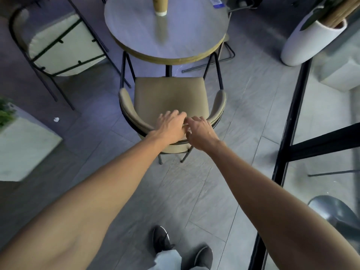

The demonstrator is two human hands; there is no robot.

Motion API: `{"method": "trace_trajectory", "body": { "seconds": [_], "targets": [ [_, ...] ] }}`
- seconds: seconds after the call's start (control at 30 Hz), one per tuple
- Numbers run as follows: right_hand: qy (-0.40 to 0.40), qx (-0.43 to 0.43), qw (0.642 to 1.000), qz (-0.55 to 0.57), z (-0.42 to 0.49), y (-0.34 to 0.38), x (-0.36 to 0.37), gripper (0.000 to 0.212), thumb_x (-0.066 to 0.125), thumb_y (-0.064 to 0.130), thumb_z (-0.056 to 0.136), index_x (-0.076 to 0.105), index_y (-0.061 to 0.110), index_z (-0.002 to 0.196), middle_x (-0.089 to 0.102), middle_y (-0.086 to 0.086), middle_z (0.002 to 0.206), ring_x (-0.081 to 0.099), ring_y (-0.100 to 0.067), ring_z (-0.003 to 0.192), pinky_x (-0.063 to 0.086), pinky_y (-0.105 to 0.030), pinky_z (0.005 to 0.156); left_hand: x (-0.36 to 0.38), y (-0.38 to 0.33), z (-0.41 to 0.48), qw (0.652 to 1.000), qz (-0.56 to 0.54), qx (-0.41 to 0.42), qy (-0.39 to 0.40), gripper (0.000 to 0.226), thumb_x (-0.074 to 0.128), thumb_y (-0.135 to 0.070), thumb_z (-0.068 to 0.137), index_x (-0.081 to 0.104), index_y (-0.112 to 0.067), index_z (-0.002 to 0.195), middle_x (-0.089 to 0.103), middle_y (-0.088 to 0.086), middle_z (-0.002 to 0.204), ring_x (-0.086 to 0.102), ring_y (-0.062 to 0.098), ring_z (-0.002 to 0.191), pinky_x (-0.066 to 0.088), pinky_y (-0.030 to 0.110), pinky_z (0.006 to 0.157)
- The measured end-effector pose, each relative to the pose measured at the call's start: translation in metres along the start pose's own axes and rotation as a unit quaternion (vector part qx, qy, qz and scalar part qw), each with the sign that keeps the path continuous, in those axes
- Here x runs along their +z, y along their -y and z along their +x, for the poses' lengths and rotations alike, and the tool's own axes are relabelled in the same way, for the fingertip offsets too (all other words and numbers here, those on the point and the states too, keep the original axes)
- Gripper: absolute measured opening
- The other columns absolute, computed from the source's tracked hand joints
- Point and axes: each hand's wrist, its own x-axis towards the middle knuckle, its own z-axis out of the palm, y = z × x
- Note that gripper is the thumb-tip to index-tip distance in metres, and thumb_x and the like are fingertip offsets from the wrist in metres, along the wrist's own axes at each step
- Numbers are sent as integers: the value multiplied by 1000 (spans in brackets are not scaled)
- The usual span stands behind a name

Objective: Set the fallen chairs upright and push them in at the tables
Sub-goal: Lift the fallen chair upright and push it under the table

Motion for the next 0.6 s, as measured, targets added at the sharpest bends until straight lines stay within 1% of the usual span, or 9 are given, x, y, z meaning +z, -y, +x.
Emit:
{"method": "trace_trajectory", "body": {
  "seconds": [0.07,0.13,0.2,0.3,0.37,0.43,0.53,0.6],
  "targets": [
    [-28,5,1000,9,0,-5,-28,42,57,14,82,53,10,123,62,-12,115,55,-37,108,46,-49,96,-26,-21,12,1000,2,13,-4,33,52,-34,94,52,-21,125,55,8,122,51,32,114,40,47,95],
    [-51,12,998,17,1,-16,-62,38,54,13,81,53,6,118,61,-15,114,53,-39,108,45,-50,95,-49,-44,27,999,0,27,-19,34,54,-29,92,51,-21,125,54,8,122,50,31,114,39,49,98],
    [-67,21,997,13,2,-36,-95,38,54,14,84,53,6,121,60,-15,119,50,-39,113,45,-49,94,-67,-70,45,999,3,36,-32,34,56,-29,92,50,-22,125,53,7,122,50,31,115,39,50,99],
    [-87,36,995,17,4,-77,-136,42,54,21,91,51,12,132,57,-14,127,48,-40,119,41,-48,95,-83,-112,74,998,5,40,-47,36,57,-31,93,49,-22,128,53,7,125,48,31,119,38,47,100],
    [-87,49,995,17,7,-113,-156,44,54,26,94,50,14,136,55,-14,133,47,-40,123,41,-49,99,-86,-142,97,998,2,34,-46,40,55,-33,94,48,-21,132,52,9,128,47,32,122,36,47,100],
    [-83,56,995,14,13,-152,-175,47,54,27,95,47,15,139,52,-14,138,45,-39,125,41,-49,101,-88,-176,124,999,-4,26,-42,43,54,-35,94,47,-22,134,51,10,128,47,34,123,36,46,100],
    [-76,64,995,26,22,-209,-201,48,52,28,96,45,15,141,52,-14,138,45,-40,126,41,-50,102,-94,-228,165,1000,-5,11,-24,43,53,-36,94,47,-22,134,49,11,132,45,35,124,36,48,100],
    [-61,63,996,23,31,-242,-222,49,53,28,95,45,15,141,52,-14,138,45,-40,126,40,-50,102,-102,-259,192,1000,11,4,-13,41,52,-37,94,48,-22,132,49,12,130,46,36,123,35,47,98]
  ]
}}
